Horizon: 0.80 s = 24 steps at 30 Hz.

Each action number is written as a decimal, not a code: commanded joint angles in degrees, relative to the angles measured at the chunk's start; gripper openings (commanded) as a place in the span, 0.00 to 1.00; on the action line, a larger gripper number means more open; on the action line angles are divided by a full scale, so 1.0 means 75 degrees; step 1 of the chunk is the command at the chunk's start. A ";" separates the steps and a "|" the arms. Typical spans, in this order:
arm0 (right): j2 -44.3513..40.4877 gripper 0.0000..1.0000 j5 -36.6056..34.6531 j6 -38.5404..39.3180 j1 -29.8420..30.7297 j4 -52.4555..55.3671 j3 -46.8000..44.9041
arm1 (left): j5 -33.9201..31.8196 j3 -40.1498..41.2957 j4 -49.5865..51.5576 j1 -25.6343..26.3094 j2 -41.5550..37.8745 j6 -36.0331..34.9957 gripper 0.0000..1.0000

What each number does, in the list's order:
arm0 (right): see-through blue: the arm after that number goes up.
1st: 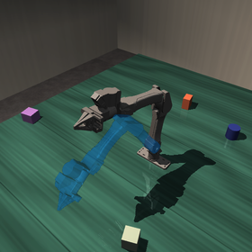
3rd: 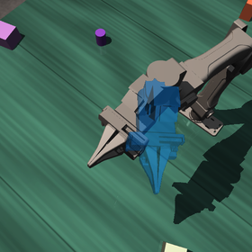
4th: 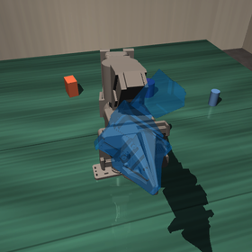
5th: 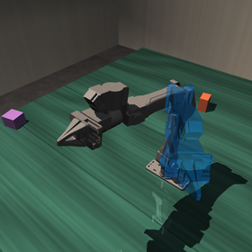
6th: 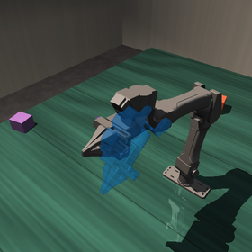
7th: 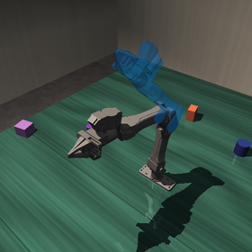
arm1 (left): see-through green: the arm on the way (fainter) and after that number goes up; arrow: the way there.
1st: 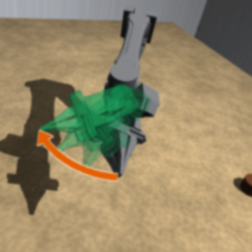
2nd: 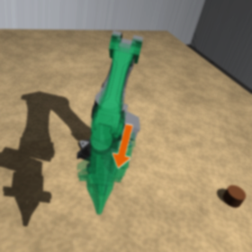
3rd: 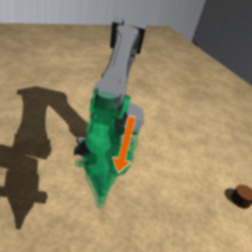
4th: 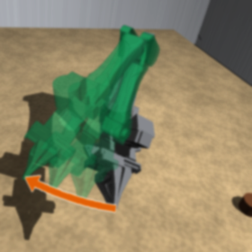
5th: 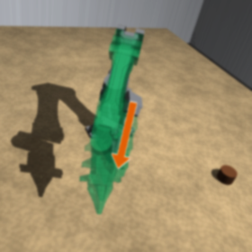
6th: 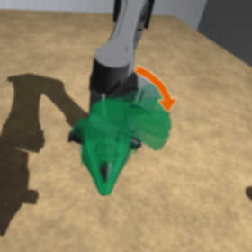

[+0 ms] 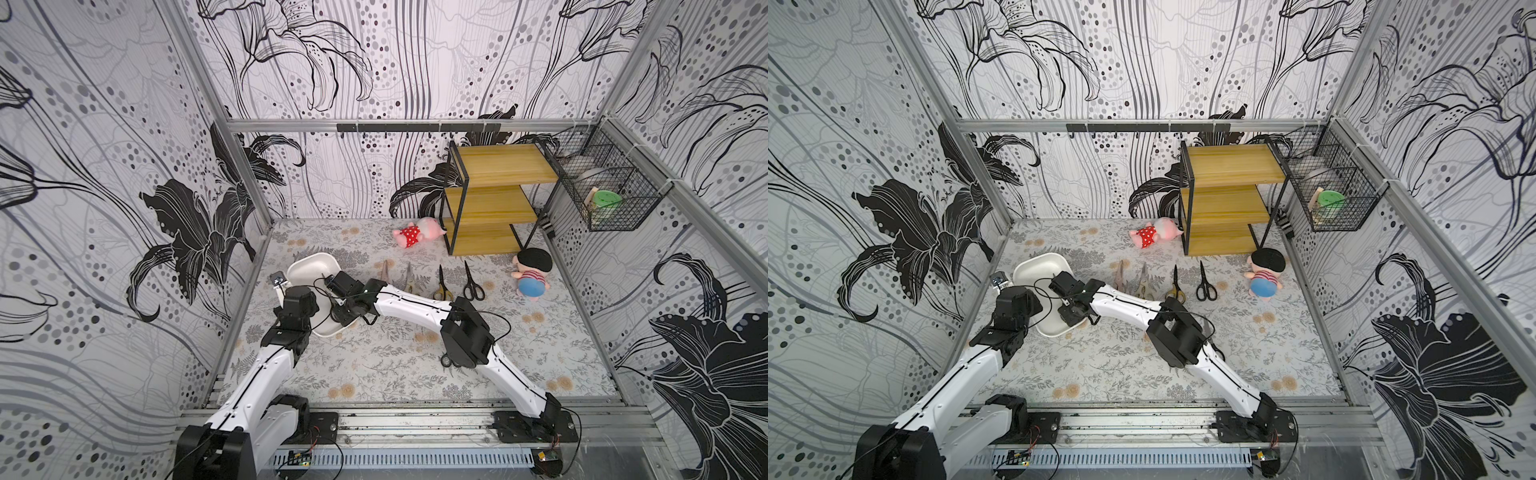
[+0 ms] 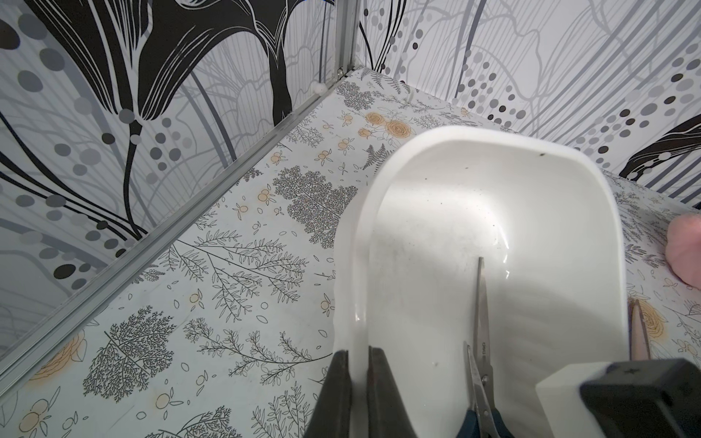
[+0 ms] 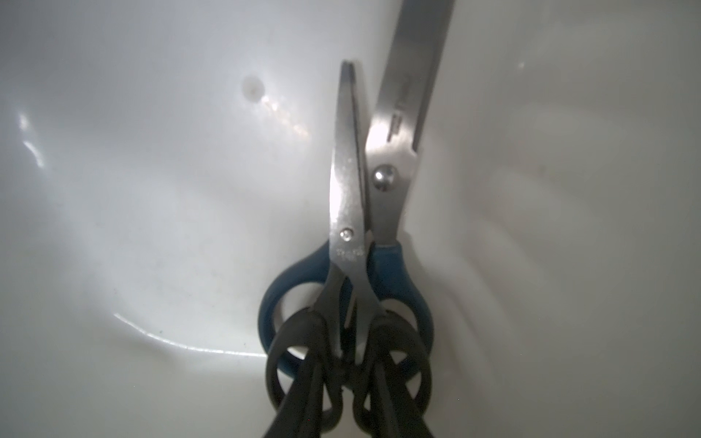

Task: Take the scissors out of the storage box
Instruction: Pick up the scissors from the storage box.

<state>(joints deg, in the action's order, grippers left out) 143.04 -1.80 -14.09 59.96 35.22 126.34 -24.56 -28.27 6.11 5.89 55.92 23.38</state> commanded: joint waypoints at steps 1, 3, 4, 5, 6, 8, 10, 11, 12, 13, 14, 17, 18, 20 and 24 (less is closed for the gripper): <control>-0.0674 0.12 -0.0164 -0.0146 -0.0011 0.0120 -0.0155 | -0.0138 -0.0215 -0.0358 -0.0017 -0.0130 -0.0068 0.00; -0.0811 0.09 -0.0138 -0.0195 -0.0020 0.0091 -0.0221 | -0.0145 -0.0221 -0.0381 -0.0016 -0.0131 -0.0069 0.00; -0.0876 0.09 -0.0115 -0.0207 -0.0015 0.0075 -0.0249 | -0.0144 -0.0215 -0.0388 -0.0013 -0.0130 -0.0069 0.00; -0.0918 0.08 -0.0101 -0.0231 -0.0012 0.0056 -0.0255 | -0.0146 -0.0218 -0.0384 -0.0012 -0.0121 -0.0071 0.00; -0.0953 0.08 -0.0077 -0.0242 -0.0021 0.0041 -0.0247 | -0.0139 -0.0215 -0.0396 -0.0012 -0.0124 -0.0070 0.00; -0.0972 0.08 -0.0019 -0.0252 -0.0025 0.0028 -0.0221 | -0.0132 -0.0221 -0.0399 -0.0021 -0.0120 -0.0069 0.00; -0.0973 0.07 0.0028 -0.0280 -0.0013 0.0032 -0.0177 | -0.0132 -0.0226 -0.0410 -0.0013 -0.0099 -0.0070 0.00; -0.0978 0.07 0.0029 -0.0288 -0.0008 0.0028 -0.0161 | -0.0127 -0.0226 -0.0410 -0.0021 -0.0107 -0.0070 0.00; -0.0979 0.07 0.0037 -0.0290 -0.0015 0.0026 -0.0158 | -0.0131 -0.0226 -0.0402 -0.0012 -0.0110 -0.0071 0.00; -0.0986 0.07 0.0053 -0.0289 -0.0012 0.0026 -0.0158 | -0.0124 -0.0226 -0.0398 -0.0014 -0.0106 -0.0067 0.00; -0.0990 0.07 0.0054 -0.0287 -0.0012 0.0027 -0.0155 | -0.0134 -0.0226 -0.0394 -0.0014 -0.0108 -0.0071 0.00; -0.1002 0.06 0.0053 -0.0290 -0.0008 0.0026 -0.0158 | -0.0136 -0.0226 -0.0404 -0.0012 -0.0103 -0.0073 0.00; -0.1002 0.06 0.0053 -0.0284 -0.0009 0.0038 -0.0147 | -0.0133 -0.0224 -0.0407 -0.0015 -0.0106 -0.0064 0.00; -0.1033 0.06 0.0042 -0.0307 -0.0012 0.0046 -0.0135 | -0.0128 -0.0226 -0.0413 -0.0013 -0.0108 -0.0070 0.00; -0.1307 0.05 0.0029 -0.0451 -0.0008 0.0128 -0.0269 | -0.0108 -0.0227 -0.0430 -0.0012 -0.0083 -0.0058 0.00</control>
<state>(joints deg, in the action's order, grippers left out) 137.25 -1.74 -15.81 59.88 35.38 125.14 -24.62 -28.27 6.09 5.89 55.92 23.31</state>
